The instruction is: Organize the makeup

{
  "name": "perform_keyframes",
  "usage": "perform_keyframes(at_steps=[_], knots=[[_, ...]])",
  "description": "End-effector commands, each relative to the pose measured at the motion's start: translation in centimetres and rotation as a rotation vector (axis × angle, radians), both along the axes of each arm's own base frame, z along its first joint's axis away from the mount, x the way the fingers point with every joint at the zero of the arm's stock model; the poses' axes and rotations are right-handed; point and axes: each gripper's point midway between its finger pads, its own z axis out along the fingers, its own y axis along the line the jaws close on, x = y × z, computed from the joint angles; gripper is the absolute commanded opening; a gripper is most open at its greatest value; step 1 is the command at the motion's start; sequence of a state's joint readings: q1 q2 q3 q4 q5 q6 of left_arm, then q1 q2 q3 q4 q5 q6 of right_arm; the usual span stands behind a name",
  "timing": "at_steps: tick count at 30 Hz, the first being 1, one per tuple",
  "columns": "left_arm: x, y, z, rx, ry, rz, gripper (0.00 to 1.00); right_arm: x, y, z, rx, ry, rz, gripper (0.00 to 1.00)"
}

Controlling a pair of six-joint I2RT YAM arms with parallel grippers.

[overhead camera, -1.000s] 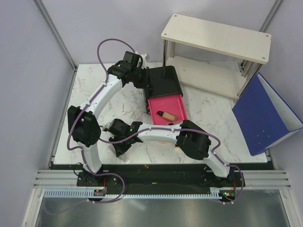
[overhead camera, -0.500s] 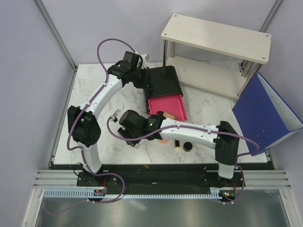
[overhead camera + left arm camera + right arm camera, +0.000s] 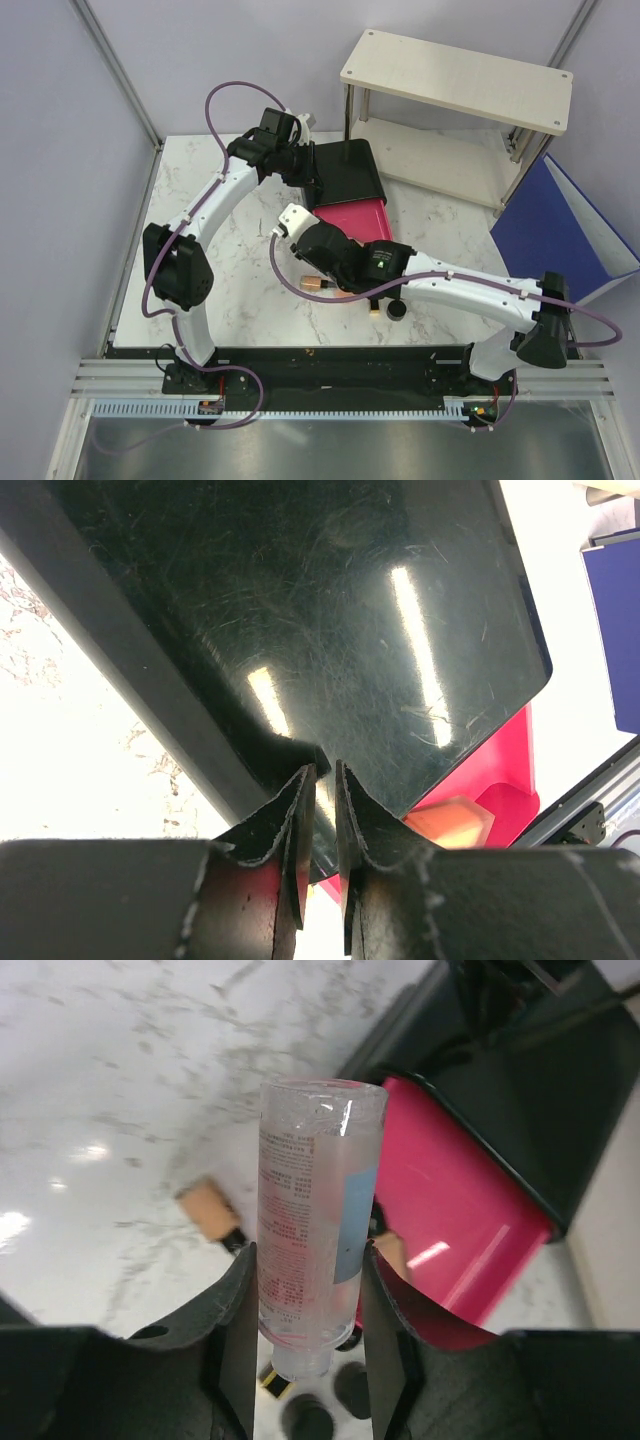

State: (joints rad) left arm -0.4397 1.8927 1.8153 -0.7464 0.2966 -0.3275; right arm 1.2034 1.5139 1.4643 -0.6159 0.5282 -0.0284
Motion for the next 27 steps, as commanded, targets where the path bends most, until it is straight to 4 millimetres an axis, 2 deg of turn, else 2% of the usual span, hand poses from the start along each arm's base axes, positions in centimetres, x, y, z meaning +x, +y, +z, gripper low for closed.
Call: perform_keyframes(at_steps=[1, 3, 8, 11, 14, 20, 27], knots=[[-4.6, 4.1, -9.3, 0.252, 0.306, -0.007, 0.24, 3.8, -5.7, 0.3, -0.183, -0.215, -0.186, 0.0], [-4.7, 4.1, -9.3, 0.251, 0.308, -0.008, 0.24, 5.0, -7.3, 0.6, -0.187, -0.25, -0.253, 0.0], [-4.8, 4.2, -9.4, 0.252, 0.313, -0.007, 0.24, 7.6, -10.3, -0.5, -0.225, -0.26, -0.353, 0.0], [-5.0, 4.2, -9.6, 0.254, 0.318, -0.009, 0.24, 8.8, -11.3, -1.0, -0.247, -0.269, -0.376, 0.0], [-5.0, 4.3, -9.7, 0.259, 0.319, -0.01, 0.24, 9.6, -11.4, -2.1, -0.254, -0.265, -0.365, 0.0], [-5.2, 4.3, -9.9, 0.256, 0.328, -0.015, 0.24, 10.2, -10.4, -5.6, -0.279, -0.207, -0.315, 0.0], [-5.2, 4.4, -9.8, 0.26, 0.32, -0.017, 0.24, 10.5, -9.5, -7.5, -0.289, -0.182, -0.283, 0.0]])
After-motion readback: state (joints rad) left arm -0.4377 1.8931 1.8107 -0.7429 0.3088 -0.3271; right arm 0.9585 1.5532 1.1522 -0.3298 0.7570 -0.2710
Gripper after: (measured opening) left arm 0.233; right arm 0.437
